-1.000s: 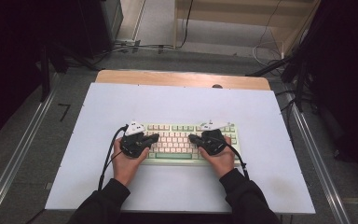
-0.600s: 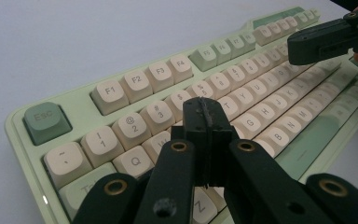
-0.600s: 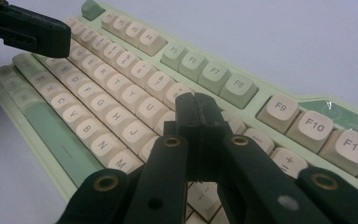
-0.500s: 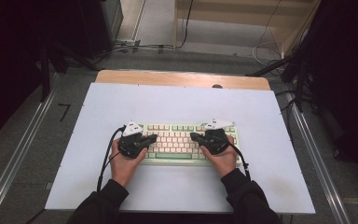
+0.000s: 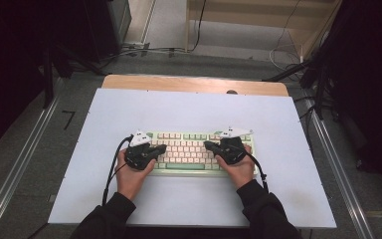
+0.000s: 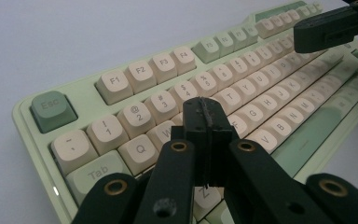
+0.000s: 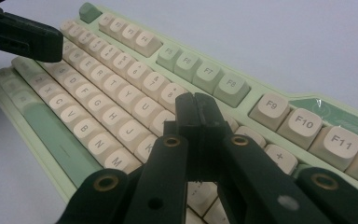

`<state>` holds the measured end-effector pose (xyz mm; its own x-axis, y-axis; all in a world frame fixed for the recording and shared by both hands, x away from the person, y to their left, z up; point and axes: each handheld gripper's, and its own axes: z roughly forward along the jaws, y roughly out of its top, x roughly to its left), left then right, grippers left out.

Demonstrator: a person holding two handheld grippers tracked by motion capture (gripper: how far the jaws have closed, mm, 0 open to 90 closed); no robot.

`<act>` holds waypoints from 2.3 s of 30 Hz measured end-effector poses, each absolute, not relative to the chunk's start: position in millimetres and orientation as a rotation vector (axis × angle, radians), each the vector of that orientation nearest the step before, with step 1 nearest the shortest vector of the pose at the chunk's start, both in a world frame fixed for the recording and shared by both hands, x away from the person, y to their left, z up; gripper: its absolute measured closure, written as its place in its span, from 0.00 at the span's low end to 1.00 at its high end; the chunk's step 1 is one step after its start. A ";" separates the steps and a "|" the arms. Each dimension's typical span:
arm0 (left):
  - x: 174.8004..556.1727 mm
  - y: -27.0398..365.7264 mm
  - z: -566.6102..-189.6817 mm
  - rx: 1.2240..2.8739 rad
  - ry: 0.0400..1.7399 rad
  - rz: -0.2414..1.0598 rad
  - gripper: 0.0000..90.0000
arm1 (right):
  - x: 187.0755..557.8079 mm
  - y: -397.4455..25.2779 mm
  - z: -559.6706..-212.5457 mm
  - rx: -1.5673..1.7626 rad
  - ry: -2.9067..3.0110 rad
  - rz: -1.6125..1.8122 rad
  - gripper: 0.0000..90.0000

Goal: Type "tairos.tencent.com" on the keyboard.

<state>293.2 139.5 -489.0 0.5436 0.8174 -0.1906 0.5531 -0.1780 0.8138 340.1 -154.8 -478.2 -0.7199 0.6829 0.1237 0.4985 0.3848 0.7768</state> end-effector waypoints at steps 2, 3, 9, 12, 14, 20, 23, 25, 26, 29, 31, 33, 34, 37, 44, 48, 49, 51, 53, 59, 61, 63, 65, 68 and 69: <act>293.4 140.1 -489.3 1.861 1.124 0.360 1.00 | 340.3 -155.3 -478.1 1.055 2.425 1.247 0.98; 293.3 140.2 -489.4 1.860 1.124 0.360 1.00 | 340.3 -155.4 -478.1 1.053 2.424 1.248 0.98; 293.3 139.8 -490.5 1.870 1.126 0.360 1.00 | 339.6 -155.5 -477.6 1.058 2.423 1.250 0.98; 293.2 139.2 -491.3 1.878 1.125 0.357 1.00 | 339.6 -155.8 -477.6 1.058 2.421 1.251 0.98; 293.4 139.2 -491.8 1.885 1.124 0.357 1.00 | 339.4 -155.8 -477.2 1.059 2.423 1.251 0.98; 293.3 139.5 -492.6 1.887 1.127 0.355 1.00 | 339.1 -156.0 -476.9 1.056 2.421 1.252 0.98; 293.5 139.1 -493.3 1.891 1.128 0.353 1.00 | 339.0 -156.1 -476.7 1.053 2.417 1.254 0.98; 293.6 138.8 -493.7 1.895 1.129 0.355 1.00 | 338.9 -156.3 -476.4 1.053 2.415 1.257 0.98; 293.6 138.7 -493.9 1.899 1.126 0.359 1.00 | 338.9 -156.4 -476.4 1.052 2.412 1.258 0.98; 293.5 138.2 -494.1 1.902 1.125 0.358 1.00 | 339.0 -157.1 -476.0 1.055 2.411 1.256 0.98; 293.4 137.5 -494.5 1.906 1.123 0.361 1.00 | 338.9 -157.1 -476.0 1.054 2.412 1.256 0.98; 293.1 137.0 -494.3 1.909 1.121 0.370 1.00 | 338.9 -156.9 -476.3 1.055 2.411 1.256 0.98; 293.1 136.9 -494.4 1.910 1.120 0.371 1.00 | 338.9 -156.9 -476.3 1.055 2.412 1.256 0.98; 293.2 137.1 -494.6 1.910 1.120 0.370 1.00 | 338.9 -156.8 -476.4 1.055 2.412 1.256 0.98; 293.0 136.4 -494.6 1.914 1.118 0.371 1.00 | 338.7 -156.7 -476.3 1.050 2.412 1.255 0.98; 293.1 136.4 -495.0 1.920 1.120 0.370 1.00 | 338.6 -156.7 -476.1 1.050 2.410 1.256 0.98; 293.3 135.9 -495.7 1.932 1.120 0.380 1.00 | 338.6 -156.7 -476.1 1.050 2.411 1.256 0.98; 293.1 134.9 -495.7 1.942 1.114 0.394 1.00 | 338.5 -156.7 -476.1 1.049 2.411 1.254 0.98; 292.5 134.6 -495.9 1.939 1.112 0.391 1.00 | 338.1 -156.4 -475.8 1.050 2.411 1.255 0.98; 291.0 135.7 -493.5 1.905 1.097 0.384 1.00 | 337.7 -156.1 -475.5 1.049 2.411 1.257 0.98; 290.8 136.4 -492.9 1.891 1.094 0.381 1.00 | 337.6 -155.9 -475.6 1.048 2.413 1.255 0.98; 290.4 137.4 -491.8 1.876 1.088 0.381 1.00 | 337.4 -155.7 -475.7 1.045 2.414 1.256 0.98; 290.1 138.1 -491.0 1.869 1.089 0.381 1.00 | 336.9 -155.4 -475.6 1.042 2.416 1.256 0.98; 290.6 139.7 -491.3 1.856 1.095 0.368 1.00 | 336.1 -155.1 -475.5 1.035 2.420 1.254 0.98; 290.7 140.2 -491.4 1.855 1.098 0.367 1.00 | 335.5 -154.9 -475.4 1.037 2.422 1.255 0.98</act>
<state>290.7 140.2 -491.4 0.5580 0.8089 -0.1854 0.5352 -0.1801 0.8253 335.5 -154.9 -475.4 -0.7256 0.6779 0.1182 0.4874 0.3850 0.7837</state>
